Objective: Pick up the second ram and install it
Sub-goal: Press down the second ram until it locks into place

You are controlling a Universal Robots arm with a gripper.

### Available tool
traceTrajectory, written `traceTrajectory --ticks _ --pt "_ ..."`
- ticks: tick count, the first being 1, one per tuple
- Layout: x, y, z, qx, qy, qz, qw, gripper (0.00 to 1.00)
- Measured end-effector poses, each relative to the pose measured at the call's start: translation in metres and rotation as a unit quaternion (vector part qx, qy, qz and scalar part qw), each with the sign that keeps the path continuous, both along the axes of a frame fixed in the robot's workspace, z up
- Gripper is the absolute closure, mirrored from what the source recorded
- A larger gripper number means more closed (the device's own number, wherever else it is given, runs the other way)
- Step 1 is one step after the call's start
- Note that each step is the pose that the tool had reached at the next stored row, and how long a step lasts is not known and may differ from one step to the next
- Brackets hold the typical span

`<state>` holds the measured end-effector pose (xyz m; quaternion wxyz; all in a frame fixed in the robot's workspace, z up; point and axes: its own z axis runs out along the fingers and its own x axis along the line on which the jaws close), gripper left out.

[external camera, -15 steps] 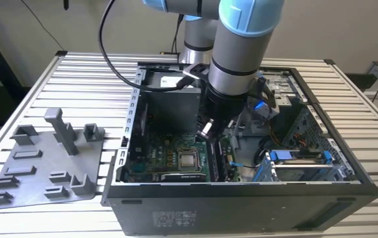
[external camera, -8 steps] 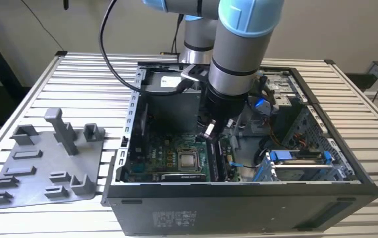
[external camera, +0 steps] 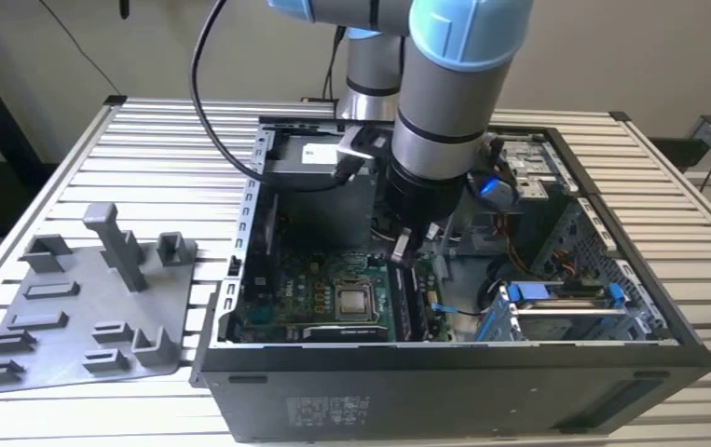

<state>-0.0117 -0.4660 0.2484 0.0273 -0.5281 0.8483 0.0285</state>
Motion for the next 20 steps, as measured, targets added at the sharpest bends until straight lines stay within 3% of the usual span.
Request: traceTrajectory --ticks 2,5,10,15,20 --pt "0.0001 0.0001 -0.0002 0.0004 -0.0041 0.017 0.9999 0.89" --pt "0.0 0.0 -0.0007 0.0005 -0.0059 0.044 0.999 0.89" --pt "0.0 0.0 -0.0033 0.0006 -0.007 0.089 0.996 0.89" --pt "0.0 0.0 -0.0046 0.0007 -0.0085 0.134 0.9909 0.89" --pt "0.0 0.0 -0.005 0.001 -0.0101 0.18 0.9837 0.89"
